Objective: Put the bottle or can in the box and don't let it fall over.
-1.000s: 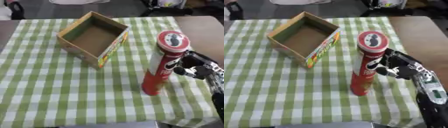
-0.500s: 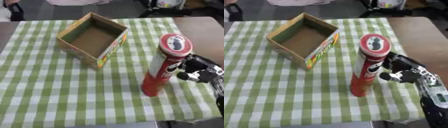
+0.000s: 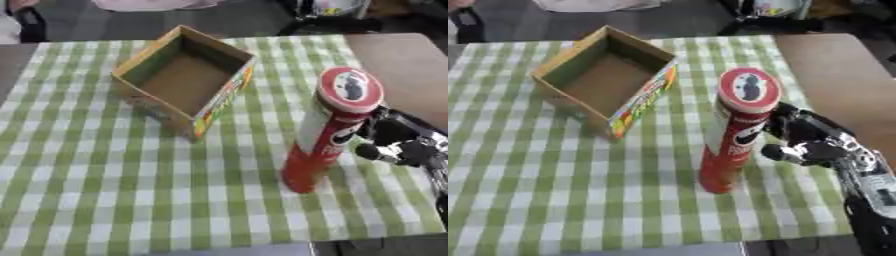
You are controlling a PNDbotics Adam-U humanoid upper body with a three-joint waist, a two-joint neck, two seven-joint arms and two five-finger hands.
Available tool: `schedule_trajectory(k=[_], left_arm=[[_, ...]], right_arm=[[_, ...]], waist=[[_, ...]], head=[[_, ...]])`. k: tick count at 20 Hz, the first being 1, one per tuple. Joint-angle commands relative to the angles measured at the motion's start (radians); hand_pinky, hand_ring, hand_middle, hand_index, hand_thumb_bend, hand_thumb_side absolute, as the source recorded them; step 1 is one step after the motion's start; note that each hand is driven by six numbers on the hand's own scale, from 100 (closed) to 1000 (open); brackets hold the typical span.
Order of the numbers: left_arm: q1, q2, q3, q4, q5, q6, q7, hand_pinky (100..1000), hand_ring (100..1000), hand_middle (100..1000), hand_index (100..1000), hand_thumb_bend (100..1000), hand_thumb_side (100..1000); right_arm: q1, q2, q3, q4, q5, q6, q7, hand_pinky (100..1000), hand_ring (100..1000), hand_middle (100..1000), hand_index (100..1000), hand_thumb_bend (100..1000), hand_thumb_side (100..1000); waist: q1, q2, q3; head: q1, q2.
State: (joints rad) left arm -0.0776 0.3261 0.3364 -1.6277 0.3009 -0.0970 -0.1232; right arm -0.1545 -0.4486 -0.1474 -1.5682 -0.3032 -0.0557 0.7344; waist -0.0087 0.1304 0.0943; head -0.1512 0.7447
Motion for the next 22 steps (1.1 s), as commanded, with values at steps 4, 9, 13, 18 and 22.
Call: schedule_trajectory(k=[4,9,13,18,22], left_arm=[[-0.003,0.017,0.004,-0.011,-0.007,-0.001,-0.005,1000,1000,1000,795,198,770],[-0.003,0.016,0.003,-0.010,-0.007,-0.001,-0.006,1000,1000,1000,795,198,771],[-0.003,0.015,0.003,-0.010,-0.008,0.000,-0.007,1000,1000,1000,795,198,771],[-0.003,0.015,0.003,-0.010,-0.008,0.000,-0.009,1000,1000,1000,795,199,770],[-0.003,0.015,0.002,-0.010,-0.008,0.000,-0.010,1000,1000,1000,795,199,771]], right_arm=[[-0.023,-0.021,-0.010,-0.008,0.009,0.021,-0.035,1000,1000,1000,1000,576,266],[-0.034,-0.009,-0.005,-0.020,0.003,0.035,-0.035,1000,1000,1000,1000,569,279],[-0.042,-0.005,-0.001,-0.026,-0.006,0.035,-0.023,1000,1000,1000,1000,563,291],[-0.047,-0.001,0.002,-0.031,-0.027,0.037,0.000,1000,1000,1000,1000,559,309],[-0.050,0.001,0.004,-0.033,-0.038,0.038,0.012,1000,1000,1000,1000,559,317]], waist=[[0.003,-0.005,0.000],[0.002,-0.004,0.002],[0.002,-0.004,0.003],[0.001,-0.004,0.004],[0.001,-0.004,0.004]], head=[[-0.003,-0.009],[-0.004,-0.008],[-0.004,-0.007],[-0.003,-0.009],[-0.002,-0.009]])
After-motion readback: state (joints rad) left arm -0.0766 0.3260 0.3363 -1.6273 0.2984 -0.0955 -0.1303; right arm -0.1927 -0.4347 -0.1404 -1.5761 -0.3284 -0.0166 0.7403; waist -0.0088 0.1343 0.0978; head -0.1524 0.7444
